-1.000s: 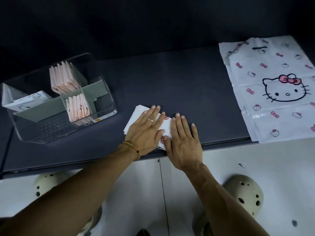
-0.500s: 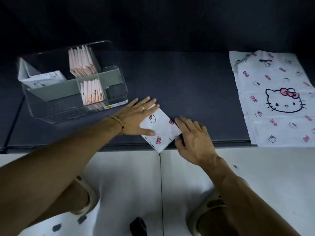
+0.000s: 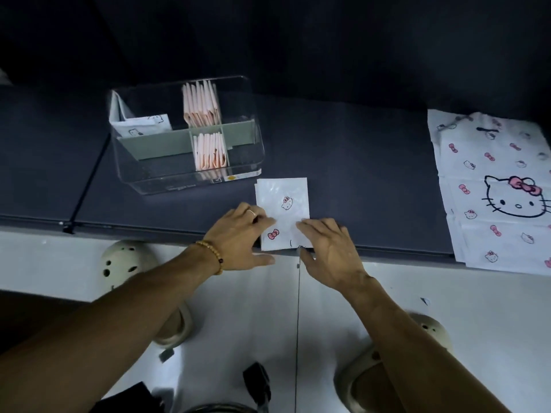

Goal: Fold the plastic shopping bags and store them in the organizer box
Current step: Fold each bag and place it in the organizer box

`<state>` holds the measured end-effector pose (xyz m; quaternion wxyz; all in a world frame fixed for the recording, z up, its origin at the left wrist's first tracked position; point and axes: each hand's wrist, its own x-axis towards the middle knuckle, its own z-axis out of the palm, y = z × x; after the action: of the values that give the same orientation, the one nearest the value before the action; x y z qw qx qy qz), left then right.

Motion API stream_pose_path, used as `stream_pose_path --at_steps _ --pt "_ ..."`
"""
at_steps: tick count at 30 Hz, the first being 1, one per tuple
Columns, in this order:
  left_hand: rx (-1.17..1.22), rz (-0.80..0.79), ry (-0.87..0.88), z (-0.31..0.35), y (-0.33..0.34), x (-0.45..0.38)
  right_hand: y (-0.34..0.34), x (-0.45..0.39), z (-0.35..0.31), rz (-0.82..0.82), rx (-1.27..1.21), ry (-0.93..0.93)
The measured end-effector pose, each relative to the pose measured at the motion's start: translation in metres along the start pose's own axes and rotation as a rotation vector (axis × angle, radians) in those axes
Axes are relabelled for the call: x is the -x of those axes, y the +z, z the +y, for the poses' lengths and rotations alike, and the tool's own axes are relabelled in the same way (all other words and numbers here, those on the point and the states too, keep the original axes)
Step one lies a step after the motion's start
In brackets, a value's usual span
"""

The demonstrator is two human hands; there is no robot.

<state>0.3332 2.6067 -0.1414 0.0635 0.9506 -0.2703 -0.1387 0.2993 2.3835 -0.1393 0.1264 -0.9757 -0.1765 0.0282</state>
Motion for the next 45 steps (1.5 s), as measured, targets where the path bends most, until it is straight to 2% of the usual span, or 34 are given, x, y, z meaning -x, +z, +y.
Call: stream_pose_path --at_steps 2,5,8,10,12,17,22,25,27,29,31,32,33,35,37,40,42,45 --pt "-0.003 0.046 -0.016 0.002 0.003 0.004 -0.002 -0.003 0.005 -0.062 0.001 0.022" --pt "0.124 0.166 -0.021 0.0 0.002 0.004 -0.004 -0.01 0.012 -0.17 0.03 0.054" --pt "0.33 0.202 -0.071 -0.006 -0.004 0.0 -0.004 -0.018 0.012 -0.052 -0.118 0.095" --pt "0.487 0.202 -0.194 -0.008 -0.008 -0.007 -0.008 -0.027 0.008 0.038 -0.273 0.187" --pt "0.587 0.228 -0.302 -0.008 -0.012 -0.016 -0.009 -0.038 0.004 0.036 -0.411 0.322" --pt "0.513 0.306 -0.484 -0.003 -0.014 -0.043 -0.006 -0.063 0.002 0.005 -0.554 0.584" --pt "0.364 0.3 -0.579 -0.005 -0.011 -0.057 -0.003 -0.08 -0.001 -0.044 -0.468 0.638" --pt "0.256 0.284 -0.637 -0.001 -0.013 -0.064 -0.003 -0.087 0.003 -0.064 -0.536 0.723" --pt "0.163 0.376 -0.586 0.004 -0.017 -0.061 -0.003 -0.09 0.005 -0.053 -0.604 0.765" --pt "0.013 0.478 -0.354 0.007 -0.013 -0.059 -0.003 -0.091 0.006 -0.043 -0.639 0.772" --pt "-0.113 0.414 -0.068 0.006 -0.005 -0.058 -0.001 -0.091 0.007 -0.034 -0.64 0.749" --pt "-0.127 0.344 -0.009 0.004 -0.001 -0.057 -0.001 -0.088 0.006 -0.008 -0.615 0.72" --pt "-0.098 0.273 -0.009 0.002 0.001 -0.057 0.0 -0.085 0.006 0.057 -0.532 0.66" --pt "-0.035 0.206 -0.044 -0.003 0.005 -0.055 0.004 -0.073 0.008 0.229 -0.249 0.41" --pt "-0.051 0.182 -0.047 -0.002 0.006 -0.053 0.014 -0.066 0.011 0.206 -0.108 0.199" --pt "-0.097 0.182 -0.062 0.001 0.001 -0.053 0.026 -0.063 0.015 0.046 -0.084 0.199" --pt "-0.161 0.217 -0.061 0.006 -0.003 -0.059 0.031 -0.065 0.018 0.011 -0.026 0.199" --pt "-0.227 0.171 0.017 0.018 -0.008 -0.079 0.033 -0.066 0.018 0.003 -0.008 0.194"
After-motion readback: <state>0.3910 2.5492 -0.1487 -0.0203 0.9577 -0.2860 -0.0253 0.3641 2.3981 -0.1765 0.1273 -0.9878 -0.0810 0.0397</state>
